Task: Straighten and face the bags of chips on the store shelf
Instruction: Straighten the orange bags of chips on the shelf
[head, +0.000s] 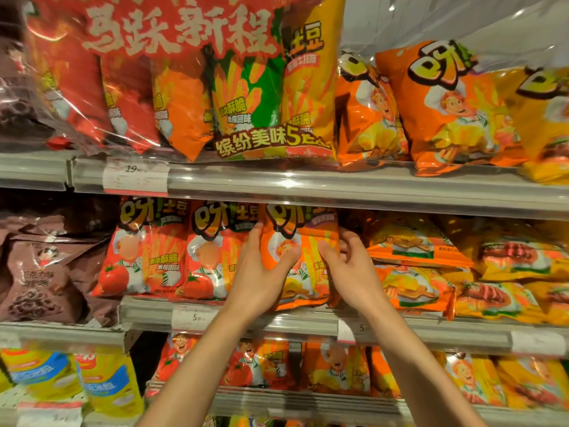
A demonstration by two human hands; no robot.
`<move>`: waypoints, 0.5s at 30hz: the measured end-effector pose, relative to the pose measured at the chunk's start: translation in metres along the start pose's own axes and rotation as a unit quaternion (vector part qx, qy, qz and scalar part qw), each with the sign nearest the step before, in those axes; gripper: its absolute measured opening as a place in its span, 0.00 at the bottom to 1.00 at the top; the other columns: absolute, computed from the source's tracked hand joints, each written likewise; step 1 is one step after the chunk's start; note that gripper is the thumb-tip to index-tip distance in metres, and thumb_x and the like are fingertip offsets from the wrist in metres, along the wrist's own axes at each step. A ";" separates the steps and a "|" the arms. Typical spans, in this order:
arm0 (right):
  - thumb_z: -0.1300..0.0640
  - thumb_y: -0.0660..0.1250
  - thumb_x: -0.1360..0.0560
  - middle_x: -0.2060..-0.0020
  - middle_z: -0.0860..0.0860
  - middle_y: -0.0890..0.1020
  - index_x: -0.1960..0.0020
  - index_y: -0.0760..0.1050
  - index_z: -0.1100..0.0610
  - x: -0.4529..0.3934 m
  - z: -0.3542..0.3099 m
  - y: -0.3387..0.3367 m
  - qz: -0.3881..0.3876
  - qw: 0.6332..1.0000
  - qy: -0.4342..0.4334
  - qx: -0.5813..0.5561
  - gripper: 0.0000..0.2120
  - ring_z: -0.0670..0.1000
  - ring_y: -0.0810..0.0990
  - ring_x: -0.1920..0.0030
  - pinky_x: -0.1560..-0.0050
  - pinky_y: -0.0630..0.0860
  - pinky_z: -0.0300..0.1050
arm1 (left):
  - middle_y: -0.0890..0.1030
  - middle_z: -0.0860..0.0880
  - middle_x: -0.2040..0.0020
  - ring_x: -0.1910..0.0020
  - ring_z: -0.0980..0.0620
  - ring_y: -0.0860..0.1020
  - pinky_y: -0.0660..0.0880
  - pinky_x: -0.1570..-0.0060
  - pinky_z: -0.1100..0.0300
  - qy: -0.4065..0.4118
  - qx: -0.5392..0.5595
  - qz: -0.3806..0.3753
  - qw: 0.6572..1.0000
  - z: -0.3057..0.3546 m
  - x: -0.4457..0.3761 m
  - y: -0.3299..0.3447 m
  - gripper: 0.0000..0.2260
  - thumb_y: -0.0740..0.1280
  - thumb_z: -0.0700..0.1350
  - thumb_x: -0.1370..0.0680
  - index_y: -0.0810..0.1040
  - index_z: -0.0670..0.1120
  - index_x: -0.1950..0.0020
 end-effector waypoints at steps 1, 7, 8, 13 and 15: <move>0.47 0.65 0.20 0.39 0.51 0.80 0.26 0.63 0.53 0.000 -0.001 -0.003 0.012 1.000 0.000 -0.003 0.26 0.51 0.80 0.41 0.39 0.77 0.53 | 0.62 0.53 0.21 0.23 0.54 0.62 0.61 0.29 0.57 -0.005 -0.004 -0.007 1.000 0.000 -0.002 0.007 0.42 0.69 0.65 0.25 0.53 0.54 0.18; 0.48 0.57 0.16 0.32 0.53 0.75 0.23 0.57 0.52 0.008 0.006 0.006 0.019 0.998 0.012 0.064 0.24 0.54 0.74 0.33 0.33 0.71 0.56 | 0.67 0.48 0.25 0.26 0.50 0.65 0.60 0.38 0.67 -0.022 -0.053 -0.031 0.998 -0.008 -0.009 0.029 0.31 0.66 0.59 0.20 0.62 0.48 0.21; 0.48 0.56 0.16 0.29 0.54 0.72 0.22 0.56 0.53 0.009 0.007 0.008 0.015 0.996 0.014 0.082 0.25 0.55 0.72 0.30 0.31 0.70 0.56 | 0.70 0.51 0.29 0.29 0.52 0.67 0.60 0.42 0.74 -0.020 -0.055 -0.030 0.998 -0.010 -0.009 0.029 0.25 0.66 0.57 0.19 0.67 0.51 0.25; 0.48 0.58 0.17 0.27 0.52 0.69 0.21 0.54 0.52 0.011 0.005 0.007 0.009 0.996 0.014 0.087 0.27 0.54 0.68 0.27 0.29 0.67 0.52 | 0.67 0.63 0.35 0.35 0.63 0.65 0.58 0.48 0.81 0.013 -0.053 -0.037 0.998 -0.008 -0.002 0.025 0.30 0.66 0.58 0.19 0.63 0.47 0.21; 0.46 0.60 0.18 0.28 0.50 0.71 0.21 0.55 0.51 0.012 0.005 0.005 0.006 0.997 0.017 0.078 0.29 0.53 0.70 0.28 0.30 0.68 0.50 | 0.65 0.65 0.32 0.27 0.59 0.64 0.58 0.39 0.78 0.023 -0.054 -0.028 0.998 -0.006 0.002 0.021 0.32 0.67 0.57 0.20 0.60 0.49 0.20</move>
Point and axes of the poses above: each hand's wrist, its own x-axis away from the middle knuckle, its own y-axis out of the palm, z = x × y, the point moved 7 cm from there along -x, towards the middle knuckle
